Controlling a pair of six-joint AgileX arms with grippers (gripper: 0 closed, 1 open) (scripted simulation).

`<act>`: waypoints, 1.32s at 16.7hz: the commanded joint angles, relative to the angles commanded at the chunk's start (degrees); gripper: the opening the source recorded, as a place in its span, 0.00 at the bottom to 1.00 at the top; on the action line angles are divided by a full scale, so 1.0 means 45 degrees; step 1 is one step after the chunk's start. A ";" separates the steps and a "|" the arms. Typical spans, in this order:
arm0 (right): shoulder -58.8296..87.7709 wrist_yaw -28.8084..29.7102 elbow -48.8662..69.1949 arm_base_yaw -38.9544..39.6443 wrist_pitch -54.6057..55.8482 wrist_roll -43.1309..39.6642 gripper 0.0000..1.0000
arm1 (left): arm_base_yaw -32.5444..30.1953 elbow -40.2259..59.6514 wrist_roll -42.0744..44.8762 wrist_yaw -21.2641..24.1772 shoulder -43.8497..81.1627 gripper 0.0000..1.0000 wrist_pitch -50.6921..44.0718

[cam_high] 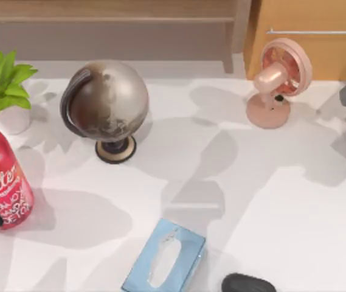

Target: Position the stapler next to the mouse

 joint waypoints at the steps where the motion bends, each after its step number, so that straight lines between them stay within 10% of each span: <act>1: 0.0000 0.0000 0.0000 0.0000 0.0000 0.0000 1.00 | 0.0000 0.0000 0.0000 0.0000 0.0000 1.00 0.0000; 15: 0.0000 0.0000 0.0000 0.0000 0.0000 0.0000 0.02 | 0.0000 0.0000 0.0000 0.0000 0.0000 1.00 0.0000; 22: 0.0000 0.0000 0.0000 0.0000 0.0000 0.0000 0.00 | 0.0000 0.0000 0.0000 0.0000 0.0000 1.00 0.0000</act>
